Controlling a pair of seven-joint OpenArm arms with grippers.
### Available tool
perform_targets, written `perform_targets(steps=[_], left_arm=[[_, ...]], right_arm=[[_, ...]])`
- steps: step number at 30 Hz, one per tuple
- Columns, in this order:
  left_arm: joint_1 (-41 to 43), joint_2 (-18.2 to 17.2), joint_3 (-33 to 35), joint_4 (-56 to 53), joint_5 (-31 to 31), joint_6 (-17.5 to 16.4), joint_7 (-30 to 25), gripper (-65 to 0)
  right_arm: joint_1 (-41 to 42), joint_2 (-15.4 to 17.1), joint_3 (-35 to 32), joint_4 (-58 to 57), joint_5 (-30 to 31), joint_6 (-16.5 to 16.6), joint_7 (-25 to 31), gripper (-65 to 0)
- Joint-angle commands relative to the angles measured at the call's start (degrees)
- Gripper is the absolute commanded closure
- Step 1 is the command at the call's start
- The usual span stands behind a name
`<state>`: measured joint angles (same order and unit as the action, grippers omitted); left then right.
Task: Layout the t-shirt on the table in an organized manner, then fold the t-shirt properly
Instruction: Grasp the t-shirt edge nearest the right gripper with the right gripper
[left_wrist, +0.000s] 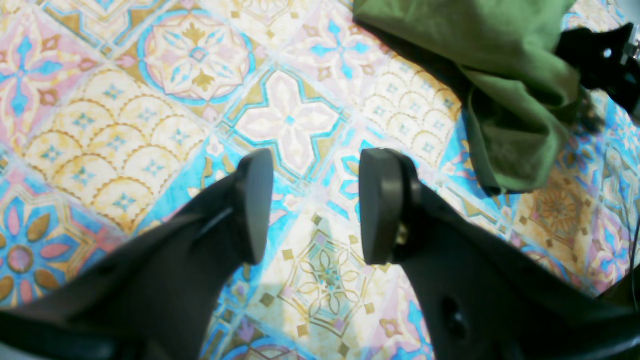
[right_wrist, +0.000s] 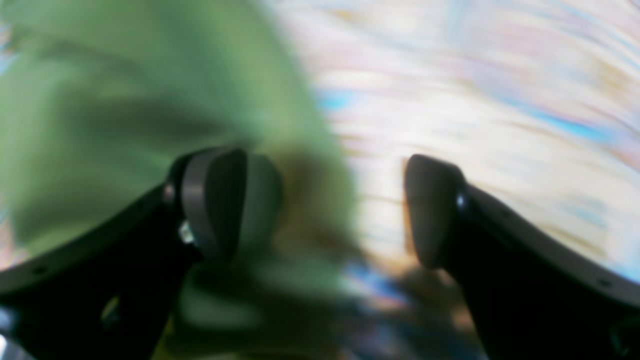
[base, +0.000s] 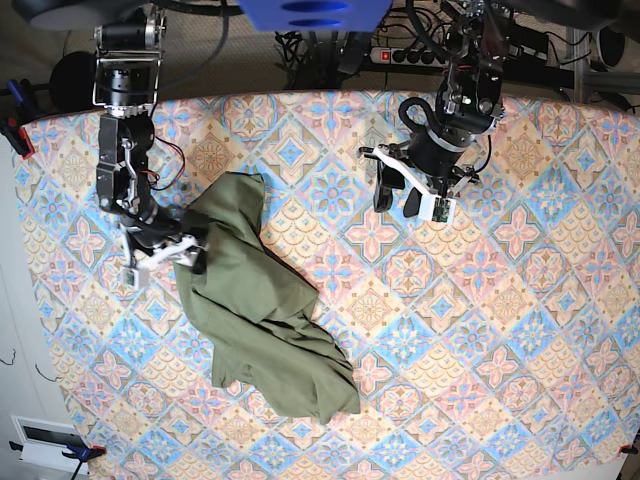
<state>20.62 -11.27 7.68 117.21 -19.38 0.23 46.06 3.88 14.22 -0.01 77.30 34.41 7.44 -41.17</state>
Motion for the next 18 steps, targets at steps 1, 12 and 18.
perform_targets(steps=[1, 12, 18], left_arm=[[-0.3, 0.0, -0.1, 1.0, -0.4, 0.0, -1.2, -27.8], [-0.3, 0.0, -0.1, 0.9, -0.4, 0.0, -1.2, -27.8], [-0.3, -0.1, -0.1, 0.9, -0.4, 0.0, -1.2, -27.6]], right_arm=[[0.9, 0.6, 0.4, 1.2, 0.3, 0.6, 1.0, -47.9], [1.5, -0.9, 0.7, -0.2, 0.3, 6.1, 1.2, -15.7], [2.1, -0.9, 0.8, 4.7, 0.3, 10.2, 1.1, -1.5]])
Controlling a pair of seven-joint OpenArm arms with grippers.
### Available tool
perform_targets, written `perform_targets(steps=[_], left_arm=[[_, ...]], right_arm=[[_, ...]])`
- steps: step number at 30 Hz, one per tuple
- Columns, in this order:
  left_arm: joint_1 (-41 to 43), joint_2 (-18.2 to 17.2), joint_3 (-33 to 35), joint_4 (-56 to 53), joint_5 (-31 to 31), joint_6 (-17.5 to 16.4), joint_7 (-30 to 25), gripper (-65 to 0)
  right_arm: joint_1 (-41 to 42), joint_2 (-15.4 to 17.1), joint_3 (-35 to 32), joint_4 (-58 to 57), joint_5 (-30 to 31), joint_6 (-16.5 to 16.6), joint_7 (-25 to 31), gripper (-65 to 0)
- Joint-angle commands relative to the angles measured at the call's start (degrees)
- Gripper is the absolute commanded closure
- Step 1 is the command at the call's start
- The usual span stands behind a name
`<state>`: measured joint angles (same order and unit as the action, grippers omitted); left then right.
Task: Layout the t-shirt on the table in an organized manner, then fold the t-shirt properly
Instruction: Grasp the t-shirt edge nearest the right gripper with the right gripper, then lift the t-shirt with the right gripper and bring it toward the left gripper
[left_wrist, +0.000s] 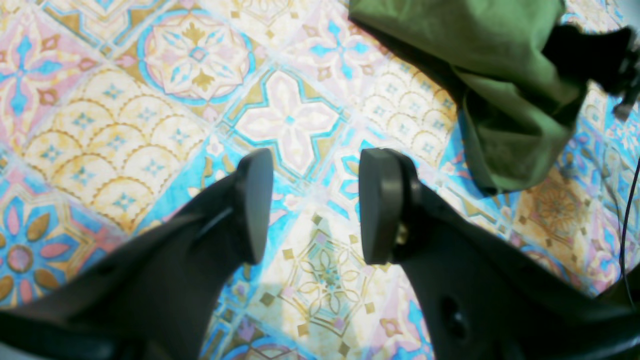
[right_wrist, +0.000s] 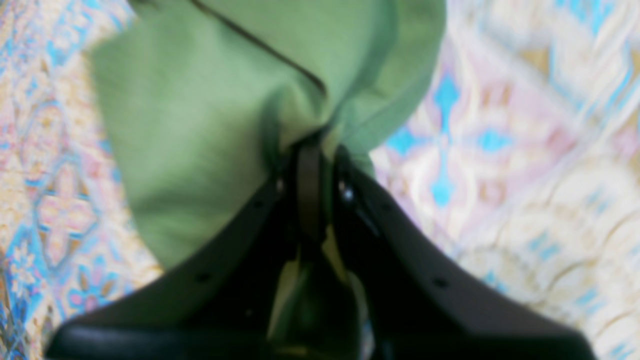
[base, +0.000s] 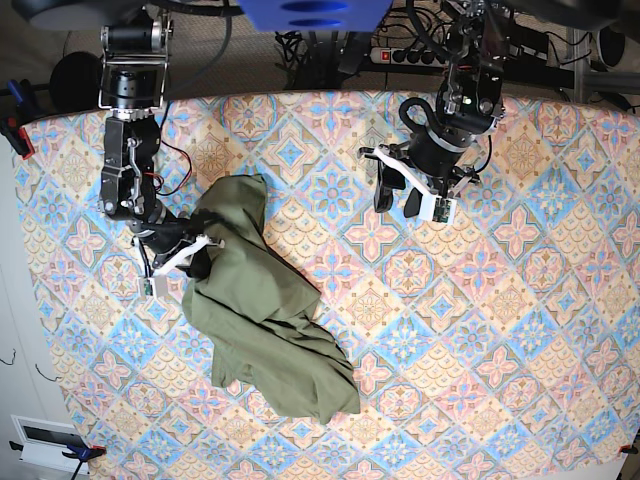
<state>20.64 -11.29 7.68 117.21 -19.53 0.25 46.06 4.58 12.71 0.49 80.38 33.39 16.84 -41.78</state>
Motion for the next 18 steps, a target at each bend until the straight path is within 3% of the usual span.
perform_targets(steps=[1, 6, 12, 16, 18], left_arm=[[-0.3, -0.2, -0.1, 0.9, -0.2, 0.0, -1.2, -27.6], [-0.3, -0.3, -0.3, 0.9, -0.2, 0.0, -1.2, -27.4], [-0.3, -0.4, -0.4, 0.9, -0.2, 0.0, -1.2, -27.2], [-0.3, -1.1, -0.6, 0.9, -0.2, 0.0, -1.2, -27.2], [-0.4, -1.2, -0.7, 0.9, -0.2, 0.0, -1.2, -27.2]], right_arm=[[1.4, 0.6, 0.3, 3.5, 1.3, 0.8, 1.7, -1.1], [0.9, 0.6, 0.0, 15.2, 1.3, 0.9, 1.2, -1.1], [-0.7, -0.5, -0.1, 20.3, 1.3, 1.4, -1.3, -1.1], [-0.7, -4.2, -0.2, 22.5, 1.4, 10.4, -1.8, -1.1], [-0.7, -5.9, -1.9, 23.3, 1.4, 13.4, -1.9, -1.1]])
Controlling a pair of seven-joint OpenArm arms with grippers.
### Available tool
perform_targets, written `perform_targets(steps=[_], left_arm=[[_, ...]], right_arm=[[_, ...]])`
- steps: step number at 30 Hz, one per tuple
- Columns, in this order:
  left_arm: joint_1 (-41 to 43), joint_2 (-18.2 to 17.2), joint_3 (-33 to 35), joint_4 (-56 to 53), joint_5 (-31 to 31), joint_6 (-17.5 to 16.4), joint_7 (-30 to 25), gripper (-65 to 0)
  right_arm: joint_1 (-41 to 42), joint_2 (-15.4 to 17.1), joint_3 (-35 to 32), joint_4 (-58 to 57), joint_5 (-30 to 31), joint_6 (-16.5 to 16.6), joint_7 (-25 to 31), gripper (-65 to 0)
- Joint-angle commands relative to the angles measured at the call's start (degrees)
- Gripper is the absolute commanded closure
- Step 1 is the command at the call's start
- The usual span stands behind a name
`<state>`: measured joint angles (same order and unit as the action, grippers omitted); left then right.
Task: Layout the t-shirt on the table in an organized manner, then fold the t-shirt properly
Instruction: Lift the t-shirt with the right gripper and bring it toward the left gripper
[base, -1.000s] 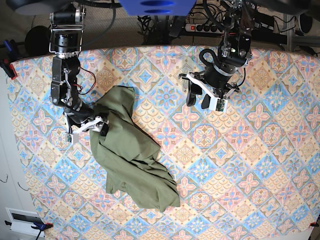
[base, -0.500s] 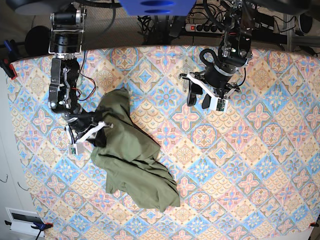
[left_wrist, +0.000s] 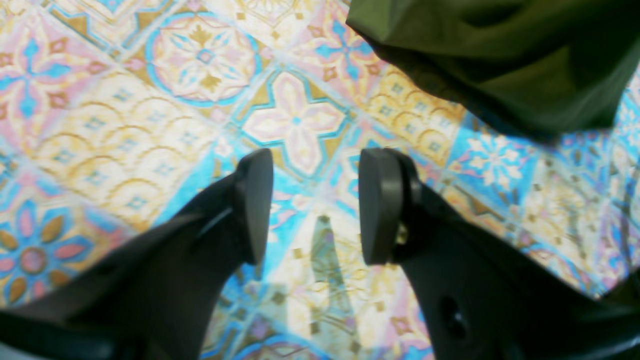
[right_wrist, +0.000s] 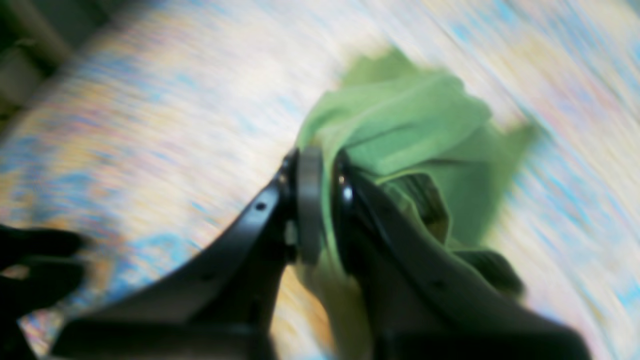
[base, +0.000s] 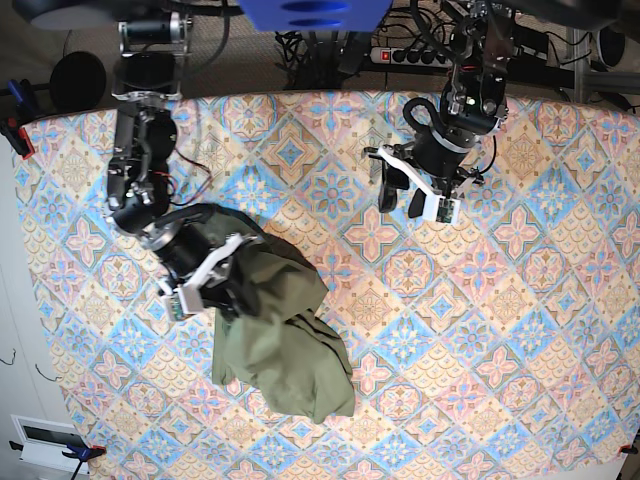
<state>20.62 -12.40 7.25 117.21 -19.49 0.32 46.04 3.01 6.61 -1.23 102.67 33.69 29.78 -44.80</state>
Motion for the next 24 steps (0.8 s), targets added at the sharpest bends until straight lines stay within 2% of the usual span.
perform_targets(steps=[1, 3, 8, 11, 15, 17, 19, 21, 24], left_arm=[[-0.3, -0.3, -0.5, 0.9, -0.3, -0.1, -1.2, -27.2], [0.6, -0.3, -2.7, 0.9, -0.3, -0.1, -1.2, -27.2], [2.5, -0.3, -9.0, 1.1, -0.5, -0.1, -1.2, -27.2], [4.5, -0.3, -13.6, 1.2, -2.7, -0.1, -1.3, -27.2], [6.9, -0.4, -20.8, 1.1, -11.1, -0.2, -1.3, -27.2], [7.8, -0.7, -22.1, 1.1, -13.4, -0.2, -1.3, -27.2], [9.0, -3.2, -22.7, 1.0, -14.7, -0.2, -1.3, -27.2], [9.5, -5.0, -22.7, 1.0, -15.6, -0.2, -1.3, -27.6], [9.5, -5.4, -22.7, 1.1, -17.0, -0.2, -1.3, -27.9]], right_arm=[[0.9, -0.5, -1.8, 1.5, 1.1, 1.4, 1.1, -1.1], [0.9, -2.6, -6.2, 2.0, 1.1, 2.4, 1.1, -1.1], [1.2, -10.3, -16.7, 1.2, 0.5, 2.4, 0.7, -1.1], [1.3, -15.3, -22.5, 0.1, -3.4, 2.5, -1.3, -1.1], [6.5, -15.6, -31.6, -4.5, -11.3, 2.5, -1.1, -1.1], [8.9, -15.6, -31.6, -6.1, -12.3, 2.5, -1.1, -1.1], [10.5, -15.6, -29.8, -7.4, -11.8, 2.5, -1.1, -1.1], [12.8, -15.6, -25.5, -9.3, -11.7, 2.5, -1.0, -1.0], [16.6, -15.6, -17.5, -12.3, -11.6, 2.4, 1.5, -0.9]])
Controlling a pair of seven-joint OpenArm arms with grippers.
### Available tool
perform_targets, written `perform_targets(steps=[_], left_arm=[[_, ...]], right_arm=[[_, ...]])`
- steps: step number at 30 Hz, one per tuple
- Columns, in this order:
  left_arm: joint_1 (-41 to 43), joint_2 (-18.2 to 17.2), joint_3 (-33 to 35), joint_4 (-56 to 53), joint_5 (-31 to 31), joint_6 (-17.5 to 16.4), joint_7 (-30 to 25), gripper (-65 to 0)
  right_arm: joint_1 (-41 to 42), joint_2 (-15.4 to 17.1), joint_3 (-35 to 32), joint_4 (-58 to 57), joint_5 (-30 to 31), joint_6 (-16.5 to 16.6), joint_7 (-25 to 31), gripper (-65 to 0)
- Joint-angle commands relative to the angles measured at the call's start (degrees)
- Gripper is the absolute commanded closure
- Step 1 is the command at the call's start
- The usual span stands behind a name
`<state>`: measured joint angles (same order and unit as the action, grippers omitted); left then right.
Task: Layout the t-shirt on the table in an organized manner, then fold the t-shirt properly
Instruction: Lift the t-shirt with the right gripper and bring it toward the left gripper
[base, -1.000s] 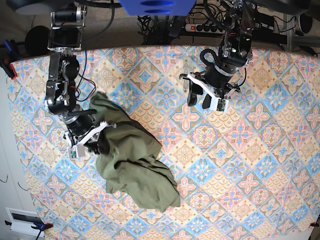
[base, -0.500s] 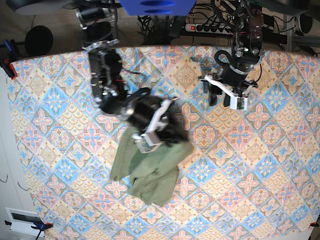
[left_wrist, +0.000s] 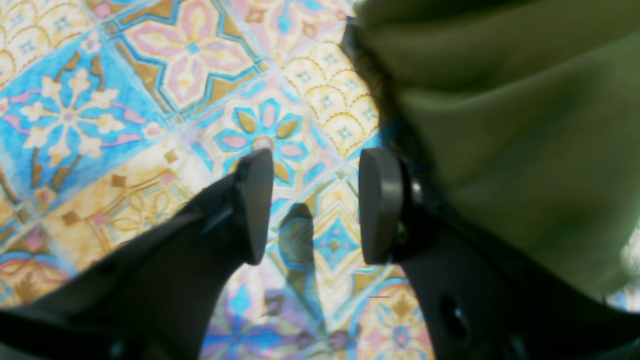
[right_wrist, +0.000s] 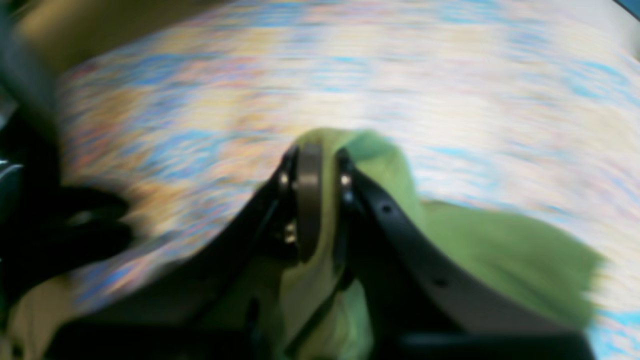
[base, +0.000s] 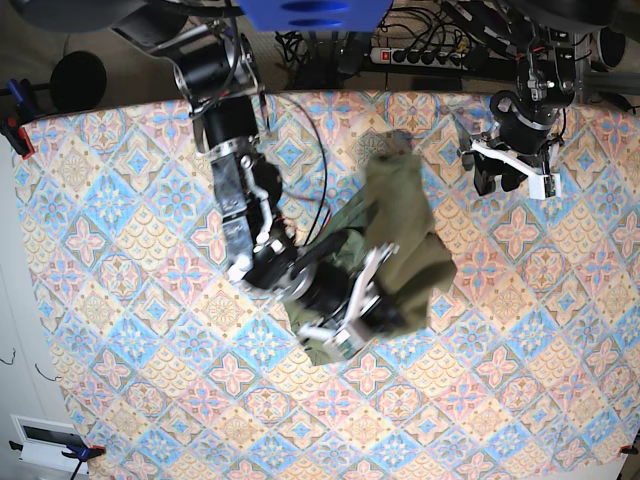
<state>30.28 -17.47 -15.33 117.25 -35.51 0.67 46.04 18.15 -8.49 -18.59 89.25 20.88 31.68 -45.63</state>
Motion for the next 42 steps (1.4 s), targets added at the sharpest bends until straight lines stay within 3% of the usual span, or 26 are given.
perform_targets(steps=[1, 6, 9, 13, 16, 19, 23, 27, 30, 36, 42], left_arm=[[-0.1, -0.3, -0.1, 1.0, -1.1, -0.5, -1.3, -27.9], [-0.3, -0.4, 0.1, 1.0, -0.8, -0.5, -1.2, -28.0], [-1.5, -1.1, 0.2, 0.9, -1.1, -0.5, 1.3, -28.0], [-5.6, -0.9, 0.2, 0.9, -1.1, -0.5, 6.6, -28.0], [-8.1, -0.8, 0.2, 0.9, -1.1, -0.5, 9.1, -28.1], [-10.0, -1.0, 3.1, 0.9, -0.8, -0.5, 10.0, -28.5], [-10.9, -1.1, 7.5, 0.9, -0.7, -0.5, 10.3, -31.9], [-12.8, -1.1, 16.7, 0.9, 0.9, -0.6, 10.3, -32.4], [-14.4, -1.1, 24.6, 0.9, 7.9, -0.6, 10.3, -32.4], [-20.0, -0.8, 40.5, -0.2, 33.4, -3.4, 9.5, -32.4], [-25.9, -1.1, 49.7, -10.1, 47.3, -3.9, 5.3, -32.4]], right_arm=[[2.3, -0.5, 2.3, -0.3, 1.2, 0.4, 2.9, -0.9], [6.6, -0.5, 11.2, -8.0, 0.6, -0.9, 4.4, -1.1], [8.3, 0.0, 15.6, -10.6, -0.6, -7.1, 6.9, -2.7], [8.1, 3.6, 19.2, -11.0, -6.3, -14.1, 9.3, -16.7], [6.6, 5.8, 22.7, -8.2, -7.8, -15.0, 7.8, -26.4], [1.8, 8.0, 23.6, -4.9, -6.8, -15.0, 6.2, -30.8], [-3.6, 9.9, 23.6, -0.7, -6.5, -15.0, 5.0, -31.7], [-8.1, 10.6, 23.6, 1.5, -6.5, -15.0, 4.6, -31.8], [-9.9, 11.2, 23.6, 2.3, -6.5, -14.9, 4.6, -31.8], [-10.4, 12.1, 23.6, 2.5, -6.5, -14.8, 4.6, -31.8], [-10.4, 12.1, 23.6, 2.5, -6.5, -14.8, 4.6, -31.9]])
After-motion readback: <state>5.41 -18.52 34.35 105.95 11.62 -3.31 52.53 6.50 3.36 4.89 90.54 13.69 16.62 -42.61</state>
